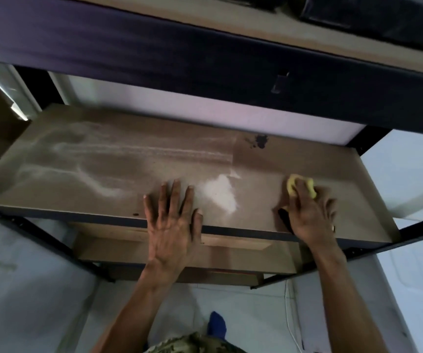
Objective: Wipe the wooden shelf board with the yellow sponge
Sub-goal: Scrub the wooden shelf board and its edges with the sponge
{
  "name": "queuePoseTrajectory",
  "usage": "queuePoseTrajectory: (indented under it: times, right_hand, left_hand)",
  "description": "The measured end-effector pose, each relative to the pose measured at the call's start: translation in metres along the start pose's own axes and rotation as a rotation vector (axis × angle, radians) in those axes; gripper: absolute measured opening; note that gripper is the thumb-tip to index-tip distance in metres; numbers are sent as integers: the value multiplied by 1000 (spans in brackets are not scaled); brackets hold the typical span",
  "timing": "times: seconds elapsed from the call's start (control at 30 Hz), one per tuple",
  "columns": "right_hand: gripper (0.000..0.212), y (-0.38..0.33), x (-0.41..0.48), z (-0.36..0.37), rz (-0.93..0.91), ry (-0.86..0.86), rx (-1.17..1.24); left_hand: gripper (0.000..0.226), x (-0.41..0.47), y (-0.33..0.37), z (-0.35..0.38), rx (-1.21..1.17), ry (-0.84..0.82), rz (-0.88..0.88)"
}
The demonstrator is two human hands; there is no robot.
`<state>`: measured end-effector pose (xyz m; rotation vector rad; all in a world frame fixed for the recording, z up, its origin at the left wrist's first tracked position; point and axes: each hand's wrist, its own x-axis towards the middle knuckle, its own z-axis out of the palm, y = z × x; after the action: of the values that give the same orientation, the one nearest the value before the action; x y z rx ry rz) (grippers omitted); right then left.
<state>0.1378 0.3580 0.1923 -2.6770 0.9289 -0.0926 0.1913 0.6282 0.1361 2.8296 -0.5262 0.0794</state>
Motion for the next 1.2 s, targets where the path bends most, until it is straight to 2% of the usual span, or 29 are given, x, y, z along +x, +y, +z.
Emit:
queuePoseTrajectory:
  times: [0.07,0.1,0.3,0.37,0.47,0.53,0.63,0.73,0.9,1.0,1.07,1.13,1.2]
  right_hand:
    - [55,-2,-4,8,84,-15,-45]
    - [54,-12,-8,13,70,-14,-46]
    - [52,-107,-33,50,-259,-3,-32]
    - [55,-119,-31,51,-302,-84,-3]
    - [63,-100,-18,33,-260,-268,160]
    - [60,-73,-7,18,-195,-204,184]
    - [56,-40,2,9,-10,-97,48]
    - [58,-52,-12,27,59,-99,-42]
    - [57,-127,-32,56,-311,-108,-36]
    - [58,-133,-20,55,-417,-153,34]
    - [61,-115,4,45,-353,-151,110]
    - [61,-92,44,32,-268,-60,33]
    - [62,-73,80,25,-110,-51,0]
  left_hand:
    - [65,-1,1,0,-6,1,-6]
    - [65,-1,0,0,-4,-4,-7]
    - [62,11,-8,-17,13,31,-7]
    - [63,10,-10,-14,37,13,-6]
    - [64,7,-13,-8,37,8,7]
    - [66,7,-13,-7,26,2,4]
    - [69,6,-13,-4,4,-11,6]
    - [68,6,-12,-4,4,-9,-6]
    - [62,7,-11,-9,41,-8,1]
    - [62,8,-13,-13,28,3,2]
    - [61,9,-18,-15,4,24,-13]
    - [62,10,-23,-16,22,21,-34]
    - [63,11,-26,-15,39,15,-50]
